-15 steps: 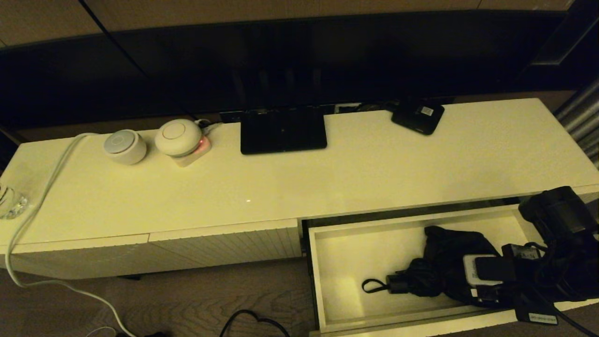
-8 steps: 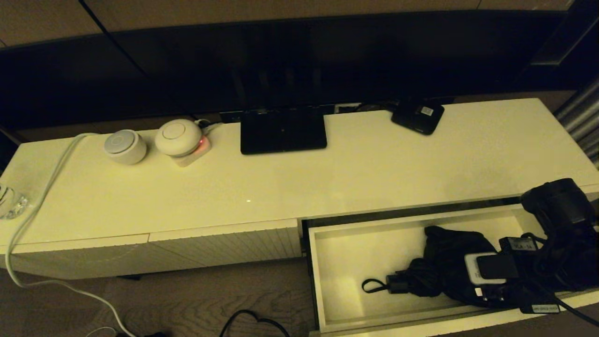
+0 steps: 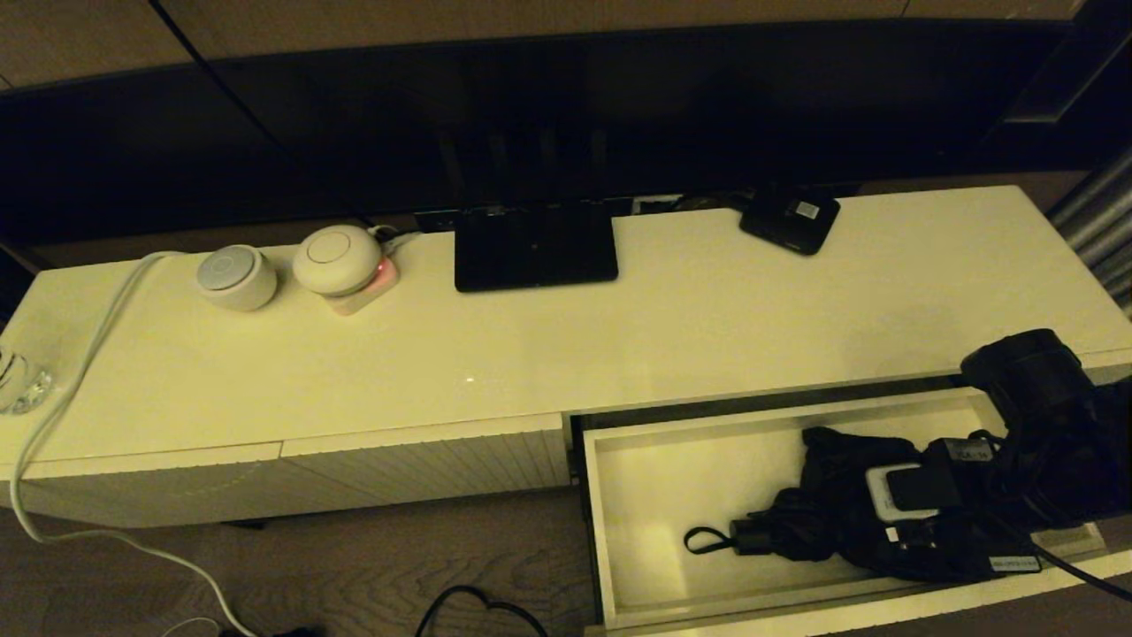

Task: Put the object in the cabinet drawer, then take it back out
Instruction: Take the umbrella out of the drawer and put it on the table

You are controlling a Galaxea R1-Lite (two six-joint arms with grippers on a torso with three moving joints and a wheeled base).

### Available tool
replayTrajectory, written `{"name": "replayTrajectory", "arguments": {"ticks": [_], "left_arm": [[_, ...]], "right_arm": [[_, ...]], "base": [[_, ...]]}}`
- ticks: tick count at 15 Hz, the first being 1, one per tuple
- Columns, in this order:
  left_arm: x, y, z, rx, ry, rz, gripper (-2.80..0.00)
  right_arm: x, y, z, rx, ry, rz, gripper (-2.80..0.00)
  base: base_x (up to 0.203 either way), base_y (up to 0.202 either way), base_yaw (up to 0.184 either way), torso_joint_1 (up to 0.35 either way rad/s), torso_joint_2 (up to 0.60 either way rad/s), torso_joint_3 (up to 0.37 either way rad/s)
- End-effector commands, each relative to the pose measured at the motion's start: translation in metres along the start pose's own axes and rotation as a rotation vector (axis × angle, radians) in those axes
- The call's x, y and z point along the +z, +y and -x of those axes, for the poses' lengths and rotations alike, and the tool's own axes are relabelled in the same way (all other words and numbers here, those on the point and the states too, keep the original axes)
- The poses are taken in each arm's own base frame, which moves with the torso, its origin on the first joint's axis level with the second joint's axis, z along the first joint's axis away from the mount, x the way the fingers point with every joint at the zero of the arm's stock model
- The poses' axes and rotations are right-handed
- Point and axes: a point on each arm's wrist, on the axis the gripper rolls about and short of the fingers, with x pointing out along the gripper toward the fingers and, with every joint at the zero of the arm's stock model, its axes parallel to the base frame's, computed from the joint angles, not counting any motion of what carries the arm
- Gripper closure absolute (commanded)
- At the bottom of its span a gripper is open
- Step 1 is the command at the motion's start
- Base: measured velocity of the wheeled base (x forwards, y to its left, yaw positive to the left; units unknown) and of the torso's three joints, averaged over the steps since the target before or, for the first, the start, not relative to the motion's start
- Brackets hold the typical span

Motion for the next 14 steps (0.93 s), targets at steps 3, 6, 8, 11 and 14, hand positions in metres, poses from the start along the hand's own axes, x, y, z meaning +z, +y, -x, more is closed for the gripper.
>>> {"name": "replayTrajectory", "arguments": {"ticks": [3, 6, 8, 11, 14], "left_arm": [[-0.001, 0.0, 0.0, 0.0, 0.003, 0.0, 0.0], [-0.001, 0.0, 0.0, 0.0, 0.003, 0.0, 0.0], [-0.001, 0.0, 0.0, 0.0, 0.003, 0.0, 0.0], [-0.001, 0.0, 0.0, 0.0, 0.003, 0.0, 0.0], [-0.001, 0.0, 0.0, 0.0, 0.003, 0.0, 0.0]], "right_arm": [[0.001, -0.009, -0.021, 0.054, -0.012, 0.0, -2.8], [0.003, -0.011, -0.029, 0.075, -0.021, -0.001, -2.8], [0.003, -0.012, -0.033, 0.087, -0.019, -0.004, -2.8], [0.003, -0.014, -0.031, 0.093, -0.019, -0.007, -2.8], [-0.001, -0.01, -0.037, 0.132, -0.019, -0.017, -2.8]], "base": [[0.0, 0.0, 0.0, 0.0, 0.0, 0.0], [0.0, 0.0, 0.0, 0.0, 0.0, 0.0], [0.0, 0.0, 0.0, 0.0, 0.0, 0.0], [0.0, 0.0, 0.0, 0.0, 0.0, 0.0], [0.0, 0.0, 0.0, 0.0, 0.0, 0.0]]}}
